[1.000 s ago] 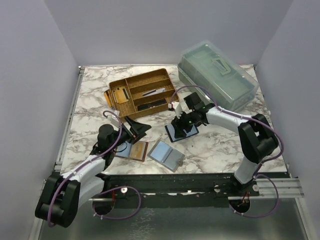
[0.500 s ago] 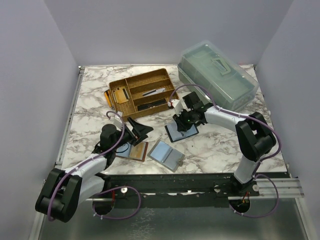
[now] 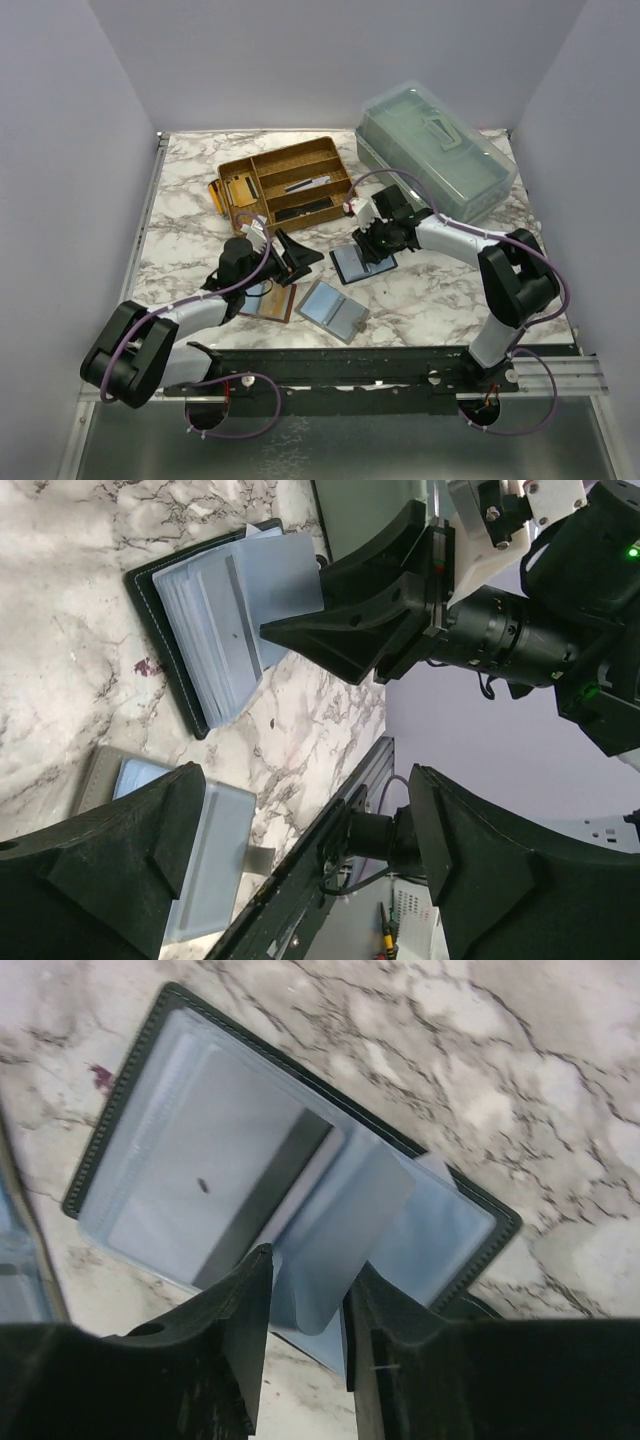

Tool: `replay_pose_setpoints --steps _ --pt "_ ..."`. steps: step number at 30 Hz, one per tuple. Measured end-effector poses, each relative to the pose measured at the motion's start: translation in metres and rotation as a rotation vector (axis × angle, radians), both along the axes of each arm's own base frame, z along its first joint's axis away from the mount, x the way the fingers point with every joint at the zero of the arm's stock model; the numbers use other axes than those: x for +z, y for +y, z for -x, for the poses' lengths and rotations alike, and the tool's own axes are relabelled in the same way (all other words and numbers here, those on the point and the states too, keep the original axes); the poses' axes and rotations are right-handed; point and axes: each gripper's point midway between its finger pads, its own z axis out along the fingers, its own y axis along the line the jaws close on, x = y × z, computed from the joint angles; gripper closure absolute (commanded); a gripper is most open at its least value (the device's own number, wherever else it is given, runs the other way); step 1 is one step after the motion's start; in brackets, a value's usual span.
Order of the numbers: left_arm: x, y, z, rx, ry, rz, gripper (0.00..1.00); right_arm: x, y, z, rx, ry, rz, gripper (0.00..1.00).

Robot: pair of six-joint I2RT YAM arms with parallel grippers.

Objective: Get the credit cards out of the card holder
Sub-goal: Pick up the card holder from the center of the board.

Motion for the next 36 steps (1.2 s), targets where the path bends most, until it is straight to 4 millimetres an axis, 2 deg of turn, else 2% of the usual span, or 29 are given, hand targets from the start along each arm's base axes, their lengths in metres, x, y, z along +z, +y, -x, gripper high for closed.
replay_pose_setpoints --steps 10,14,16,18,20,22,25,29,31,36 --pt "-0.010 -0.031 -0.017 -0.059 0.012 -0.016 0.19 0.004 -0.035 -0.020 -0.117 -0.061 0.071 0.45" --pt "-0.019 -0.041 -0.017 -0.081 0.026 -0.023 0.21 0.021 -0.041 -0.024 -0.137 -0.100 0.045 0.40" --pt "-0.023 -0.042 -0.018 -0.082 0.033 -0.027 0.21 0.039 -0.038 -0.021 -0.109 -0.132 -0.007 0.35" --pt "-0.024 -0.042 -0.019 -0.074 0.029 -0.029 0.21 0.061 -0.029 -0.015 -0.046 -0.159 -0.091 0.35" --pt "-0.023 -0.040 -0.021 -0.058 0.016 -0.030 0.21 0.079 -0.011 0.000 0.074 -0.163 -0.201 0.34" --pt "-0.022 -0.037 -0.022 -0.038 0.009 -0.033 0.21 0.087 0.008 0.019 0.213 -0.144 -0.294 0.29" --pt "-0.022 -0.033 -0.020 -0.017 0.001 -0.036 0.21 0.071 0.022 0.048 0.373 -0.113 -0.351 0.18" --pt "-0.024 -0.024 -0.013 0.009 -0.001 -0.042 0.21 0.043 0.021 0.076 0.544 -0.131 -0.353 0.16" --pt "-0.026 -0.021 -0.010 0.017 0.001 -0.045 0.21 0.038 0.020 0.077 0.621 -0.187 -0.340 0.16" --pt "-0.031 -0.013 -0.002 0.031 0.008 -0.054 0.21 0.036 0.027 0.061 0.765 -0.364 -0.314 0.17"
